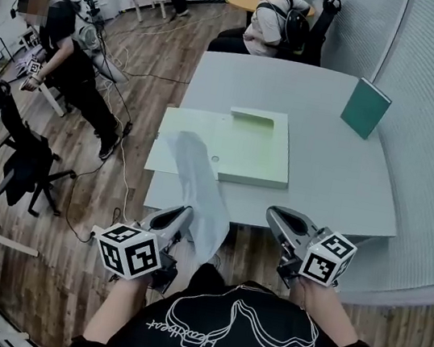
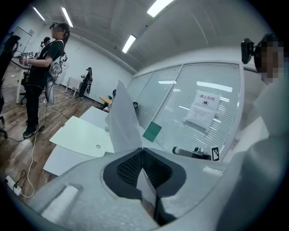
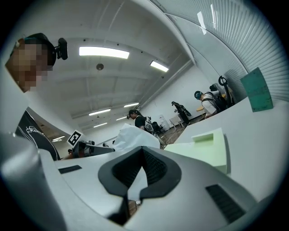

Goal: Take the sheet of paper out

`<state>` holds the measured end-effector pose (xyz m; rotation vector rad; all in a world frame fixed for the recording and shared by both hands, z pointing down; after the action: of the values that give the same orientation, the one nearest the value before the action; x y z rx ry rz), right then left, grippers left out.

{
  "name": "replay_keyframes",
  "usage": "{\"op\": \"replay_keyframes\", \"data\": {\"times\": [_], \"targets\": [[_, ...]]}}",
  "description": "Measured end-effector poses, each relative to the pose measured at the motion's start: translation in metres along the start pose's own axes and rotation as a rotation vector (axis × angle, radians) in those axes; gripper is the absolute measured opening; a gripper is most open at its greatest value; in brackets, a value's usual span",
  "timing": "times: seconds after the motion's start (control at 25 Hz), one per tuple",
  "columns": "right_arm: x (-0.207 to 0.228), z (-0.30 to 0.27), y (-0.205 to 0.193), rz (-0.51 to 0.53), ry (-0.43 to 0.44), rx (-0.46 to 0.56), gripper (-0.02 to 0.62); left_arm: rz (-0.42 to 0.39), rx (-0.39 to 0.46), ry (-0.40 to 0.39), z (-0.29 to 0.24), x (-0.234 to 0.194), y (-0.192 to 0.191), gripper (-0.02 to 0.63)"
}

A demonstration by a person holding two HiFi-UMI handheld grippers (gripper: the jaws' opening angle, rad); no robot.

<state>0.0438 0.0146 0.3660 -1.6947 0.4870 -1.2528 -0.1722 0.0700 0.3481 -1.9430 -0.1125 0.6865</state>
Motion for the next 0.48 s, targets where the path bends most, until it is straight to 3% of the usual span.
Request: {"op": "replay_keyframes", "data": {"times": [0.48], "targets": [[-0.020, 0.018, 0.002, 0.055, 0.023, -0.024, 0.005, -0.020, 0.028, -0.058, 0.000, 0.024, 0.000, 0.014]]}}
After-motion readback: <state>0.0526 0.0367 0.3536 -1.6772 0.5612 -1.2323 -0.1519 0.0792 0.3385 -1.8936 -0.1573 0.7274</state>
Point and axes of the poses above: the fingertips, and each gripper's own axes: z backward along the fingers, x to its right, y out of its top, the point moved 4 cm from there along z, backward along the fingers, and after that the axes turned 4 degrees about -z, right-handed, at the moved point
